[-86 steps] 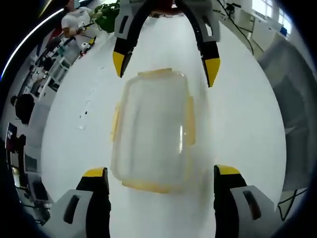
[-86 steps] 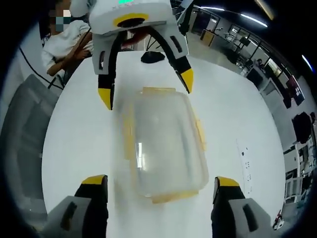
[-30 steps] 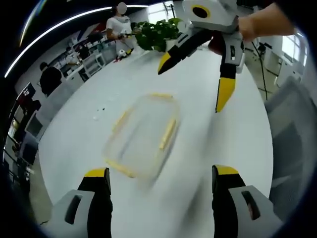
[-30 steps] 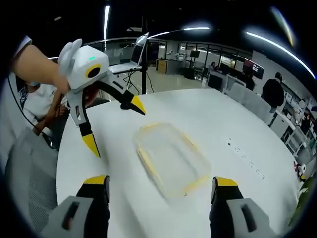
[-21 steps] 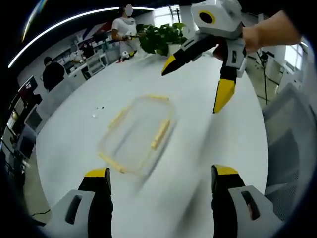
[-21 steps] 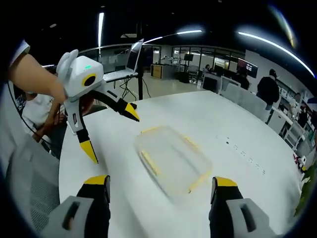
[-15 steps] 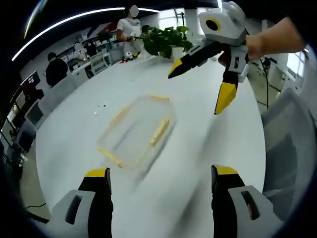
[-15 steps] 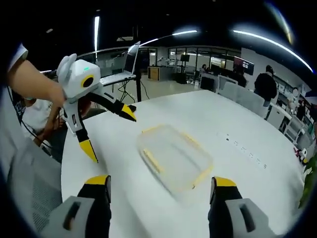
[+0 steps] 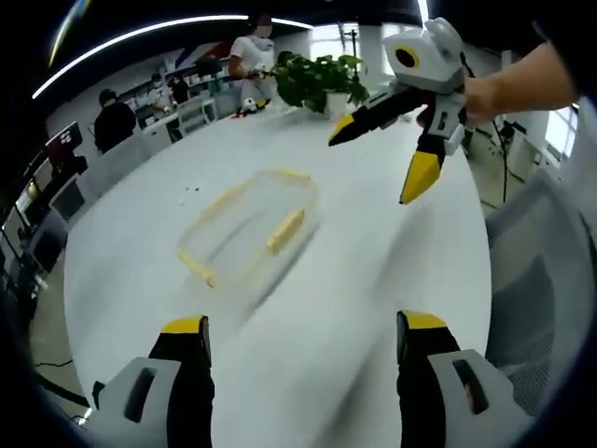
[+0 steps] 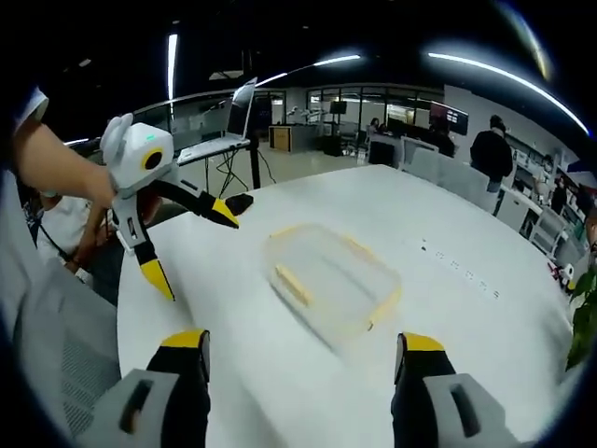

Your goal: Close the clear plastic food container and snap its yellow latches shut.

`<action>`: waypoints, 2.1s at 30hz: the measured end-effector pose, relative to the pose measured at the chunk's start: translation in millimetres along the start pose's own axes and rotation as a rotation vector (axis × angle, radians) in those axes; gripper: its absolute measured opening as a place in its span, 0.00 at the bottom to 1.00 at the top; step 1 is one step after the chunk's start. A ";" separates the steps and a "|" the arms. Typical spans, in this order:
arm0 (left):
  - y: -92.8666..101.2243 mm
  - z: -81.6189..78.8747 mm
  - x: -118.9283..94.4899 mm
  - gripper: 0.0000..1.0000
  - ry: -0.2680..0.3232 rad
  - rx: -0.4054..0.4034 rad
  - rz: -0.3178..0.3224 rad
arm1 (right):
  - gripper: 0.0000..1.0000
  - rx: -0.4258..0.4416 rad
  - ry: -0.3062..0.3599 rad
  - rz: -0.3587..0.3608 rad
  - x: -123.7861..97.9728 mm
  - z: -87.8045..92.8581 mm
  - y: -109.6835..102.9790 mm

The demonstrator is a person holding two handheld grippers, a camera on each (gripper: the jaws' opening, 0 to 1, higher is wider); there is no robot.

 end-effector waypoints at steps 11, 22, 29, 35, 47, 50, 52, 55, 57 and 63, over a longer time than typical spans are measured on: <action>5.9 11.4 -10.0 0.76 0.029 -0.043 -0.030 | 0.79 0.011 -0.004 0.010 -6.9 12.0 -8.1; 15.8 26.7 -19.5 0.77 0.034 -0.070 -0.043 | 0.78 0.019 0.007 0.011 -13.5 18.4 -17.4; 19.4 32.9 -24.9 0.77 0.050 -0.097 -0.063 | 0.77 0.035 0.022 0.023 -19.9 24.2 -20.9; 27.5 41.1 -27.7 0.77 0.047 -0.108 -0.057 | 0.77 0.044 0.030 0.034 -25.4 32.2 -26.9; 38.4 49.6 -33.4 0.76 0.070 -0.148 -0.095 | 0.77 0.078 0.044 0.051 -37.6 48.7 -40.7; 42.0 51.8 -35.0 0.76 0.079 -0.146 -0.101 | 0.77 0.093 0.051 0.053 -39.4 53.8 -44.3; 43.2 53.6 -36.8 0.76 0.086 -0.153 -0.107 | 0.77 0.102 0.053 0.059 -41.1 57.7 -46.9; 45.5 57.1 -39.4 0.76 0.098 -0.170 -0.110 | 0.77 0.110 0.058 0.059 -43.1 62.4 -50.3; 49.3 60.2 -40.3 0.75 0.091 -0.169 -0.109 | 0.78 0.121 0.066 0.053 -44.4 65.7 -52.1; 60.2 69.3 -42.5 0.76 0.097 -0.194 -0.107 | 0.81 0.141 0.082 0.055 -49.3 74.7 -56.7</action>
Point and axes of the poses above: the point that each gripper's makers call its tool centre point, and the gripper's own axes: x roughly forward along the fingers, y roughly to its right, z roughly out of its underside, the point moved 9 cm from there along -x, roughly backward along the fingers, and after that the axes turned 4 degrees about -y, right-handed, at the moved point
